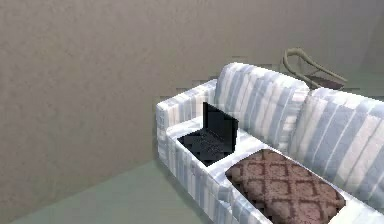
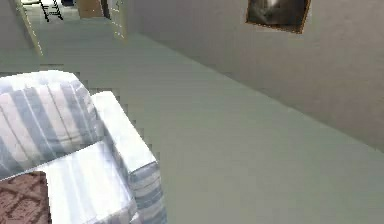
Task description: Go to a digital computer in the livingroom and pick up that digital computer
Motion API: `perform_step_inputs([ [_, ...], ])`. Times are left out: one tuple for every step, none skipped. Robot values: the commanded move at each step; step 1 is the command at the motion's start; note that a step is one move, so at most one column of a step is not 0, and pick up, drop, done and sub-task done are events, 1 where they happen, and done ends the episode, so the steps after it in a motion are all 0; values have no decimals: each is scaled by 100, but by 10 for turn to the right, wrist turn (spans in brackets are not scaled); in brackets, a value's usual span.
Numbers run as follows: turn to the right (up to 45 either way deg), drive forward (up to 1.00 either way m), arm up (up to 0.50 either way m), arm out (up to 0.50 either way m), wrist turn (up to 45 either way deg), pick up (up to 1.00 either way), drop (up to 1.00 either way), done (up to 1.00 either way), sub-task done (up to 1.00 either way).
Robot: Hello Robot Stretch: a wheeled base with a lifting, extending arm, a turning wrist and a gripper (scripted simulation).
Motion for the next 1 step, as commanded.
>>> perform_step_inputs([
  [0,50,0,0,0,0,0,0,0],
])
